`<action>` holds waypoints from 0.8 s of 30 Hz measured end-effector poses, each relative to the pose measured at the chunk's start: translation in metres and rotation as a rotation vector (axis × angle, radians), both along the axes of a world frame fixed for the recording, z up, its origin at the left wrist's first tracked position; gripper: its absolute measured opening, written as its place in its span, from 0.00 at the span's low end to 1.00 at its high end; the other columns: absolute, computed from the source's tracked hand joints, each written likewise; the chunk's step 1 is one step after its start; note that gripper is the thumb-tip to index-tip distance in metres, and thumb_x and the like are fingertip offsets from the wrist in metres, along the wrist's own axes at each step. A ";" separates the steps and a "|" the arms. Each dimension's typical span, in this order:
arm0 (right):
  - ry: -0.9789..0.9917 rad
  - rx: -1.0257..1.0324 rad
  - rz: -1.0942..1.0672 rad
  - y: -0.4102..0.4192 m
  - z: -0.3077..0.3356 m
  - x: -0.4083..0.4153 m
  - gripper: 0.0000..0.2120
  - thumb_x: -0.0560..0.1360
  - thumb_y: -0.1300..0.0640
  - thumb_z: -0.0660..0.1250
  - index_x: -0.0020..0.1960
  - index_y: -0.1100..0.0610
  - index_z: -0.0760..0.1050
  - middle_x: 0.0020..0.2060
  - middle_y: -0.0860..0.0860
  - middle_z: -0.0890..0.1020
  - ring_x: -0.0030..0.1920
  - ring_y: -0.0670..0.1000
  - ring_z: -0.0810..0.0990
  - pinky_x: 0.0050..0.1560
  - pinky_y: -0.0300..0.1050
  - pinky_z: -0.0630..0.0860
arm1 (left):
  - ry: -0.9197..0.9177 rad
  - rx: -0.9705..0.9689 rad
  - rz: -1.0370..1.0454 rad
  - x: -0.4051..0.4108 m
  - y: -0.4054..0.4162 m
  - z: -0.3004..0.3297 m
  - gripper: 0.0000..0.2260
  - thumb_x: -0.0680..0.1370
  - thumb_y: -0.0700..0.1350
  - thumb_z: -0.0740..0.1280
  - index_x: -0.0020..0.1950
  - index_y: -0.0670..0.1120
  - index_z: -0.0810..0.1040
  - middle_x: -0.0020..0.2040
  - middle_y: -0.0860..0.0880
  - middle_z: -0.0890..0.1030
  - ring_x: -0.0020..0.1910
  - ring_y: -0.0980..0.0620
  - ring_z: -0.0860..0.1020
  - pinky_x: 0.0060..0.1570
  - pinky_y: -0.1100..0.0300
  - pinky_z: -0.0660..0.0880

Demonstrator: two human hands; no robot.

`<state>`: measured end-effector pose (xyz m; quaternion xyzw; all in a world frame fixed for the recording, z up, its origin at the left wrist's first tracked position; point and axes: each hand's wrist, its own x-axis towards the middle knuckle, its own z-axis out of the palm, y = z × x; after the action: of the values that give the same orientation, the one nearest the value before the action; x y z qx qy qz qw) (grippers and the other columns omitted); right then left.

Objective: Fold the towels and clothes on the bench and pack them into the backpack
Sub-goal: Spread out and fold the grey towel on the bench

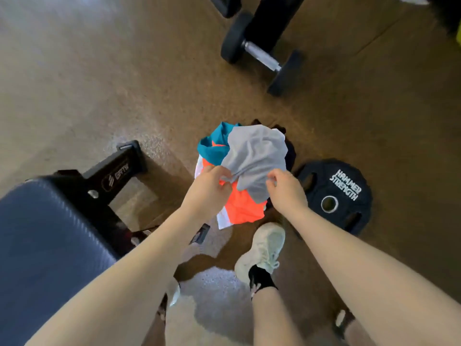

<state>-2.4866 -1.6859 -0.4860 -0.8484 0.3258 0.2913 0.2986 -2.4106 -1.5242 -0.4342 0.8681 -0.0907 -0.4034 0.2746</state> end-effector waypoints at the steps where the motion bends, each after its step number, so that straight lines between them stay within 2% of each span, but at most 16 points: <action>1: -0.016 -0.017 0.038 -0.005 -0.020 0.004 0.13 0.80 0.58 0.56 0.63 0.58 0.71 0.62 0.56 0.73 0.59 0.58 0.73 0.55 0.54 0.73 | -0.010 0.015 0.001 0.001 -0.002 -0.018 0.13 0.75 0.38 0.62 0.59 0.43 0.76 0.56 0.43 0.75 0.52 0.44 0.77 0.48 0.62 0.66; 4: -0.042 -0.141 0.097 -0.013 -0.068 0.012 0.17 0.80 0.59 0.57 0.69 0.55 0.65 0.67 0.54 0.66 0.63 0.57 0.69 0.54 0.54 0.73 | -0.042 0.043 -0.001 0.003 -0.005 -0.060 0.13 0.76 0.38 0.61 0.59 0.42 0.76 0.54 0.44 0.75 0.49 0.46 0.76 0.42 0.66 0.62; 6: -0.043 -0.201 0.030 -0.015 -0.091 0.016 0.24 0.79 0.56 0.60 0.73 0.54 0.57 0.71 0.54 0.62 0.66 0.57 0.66 0.56 0.54 0.72 | -0.050 0.038 -0.010 0.002 -0.006 -0.079 0.12 0.75 0.36 0.62 0.58 0.40 0.76 0.54 0.43 0.76 0.52 0.44 0.76 0.43 0.65 0.62; 8: 0.006 -0.181 -0.046 -0.017 -0.110 0.020 0.27 0.78 0.55 0.61 0.74 0.56 0.55 0.70 0.56 0.64 0.67 0.58 0.66 0.58 0.55 0.71 | -0.056 0.028 -0.006 0.000 -0.006 -0.091 0.12 0.75 0.36 0.62 0.58 0.40 0.76 0.56 0.42 0.77 0.54 0.44 0.75 0.46 0.65 0.63; 10: 0.024 -0.162 -0.058 -0.021 -0.126 0.021 0.19 0.78 0.57 0.61 0.67 0.59 0.64 0.63 0.58 0.72 0.62 0.59 0.71 0.53 0.55 0.71 | -0.058 0.027 0.019 -0.003 -0.005 -0.099 0.13 0.75 0.36 0.62 0.59 0.40 0.76 0.57 0.43 0.77 0.54 0.44 0.75 0.48 0.64 0.64; 12: -0.052 -0.119 -0.076 -0.024 -0.127 0.018 0.09 0.78 0.58 0.60 0.56 0.60 0.69 0.55 0.59 0.75 0.53 0.60 0.75 0.47 0.53 0.72 | -0.058 0.028 0.053 -0.005 -0.005 -0.101 0.13 0.75 0.37 0.62 0.59 0.41 0.76 0.56 0.44 0.78 0.53 0.44 0.76 0.48 0.64 0.65; 16: -0.196 -0.024 -0.041 -0.024 -0.080 0.005 0.06 0.78 0.55 0.62 0.48 0.58 0.71 0.42 0.53 0.77 0.43 0.55 0.76 0.39 0.48 0.71 | -0.036 0.001 0.092 -0.009 -0.003 -0.075 0.12 0.75 0.36 0.63 0.57 0.41 0.76 0.54 0.44 0.79 0.50 0.44 0.77 0.47 0.61 0.66; 20: -0.329 0.098 -0.095 -0.020 0.005 0.004 0.06 0.76 0.55 0.64 0.41 0.55 0.71 0.35 0.48 0.74 0.39 0.50 0.73 0.38 0.44 0.66 | -0.032 -0.034 0.074 -0.009 0.002 -0.012 0.12 0.75 0.36 0.63 0.57 0.40 0.76 0.51 0.45 0.79 0.47 0.46 0.76 0.46 0.62 0.66; 23: -0.351 0.314 -0.205 -0.004 0.084 0.012 0.05 0.77 0.57 0.64 0.43 0.57 0.73 0.34 0.47 0.75 0.36 0.43 0.72 0.37 0.37 0.68 | -0.026 -0.137 0.064 -0.011 0.015 0.044 0.13 0.74 0.35 0.64 0.58 0.43 0.75 0.40 0.56 0.75 0.34 0.59 0.72 0.37 0.71 0.65; 24: -0.368 0.377 -0.230 0.002 0.112 0.014 0.05 0.77 0.59 0.63 0.44 0.58 0.74 0.35 0.48 0.77 0.35 0.41 0.73 0.37 0.34 0.69 | -0.030 -0.191 0.056 -0.012 0.021 0.065 0.14 0.74 0.35 0.66 0.58 0.45 0.74 0.40 0.58 0.73 0.33 0.61 0.70 0.38 0.71 0.66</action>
<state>-2.4725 -1.6838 -0.3738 -0.7740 0.3001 0.1523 0.5363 -2.4230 -1.5028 -0.3691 0.8461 -0.1086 -0.3723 0.3657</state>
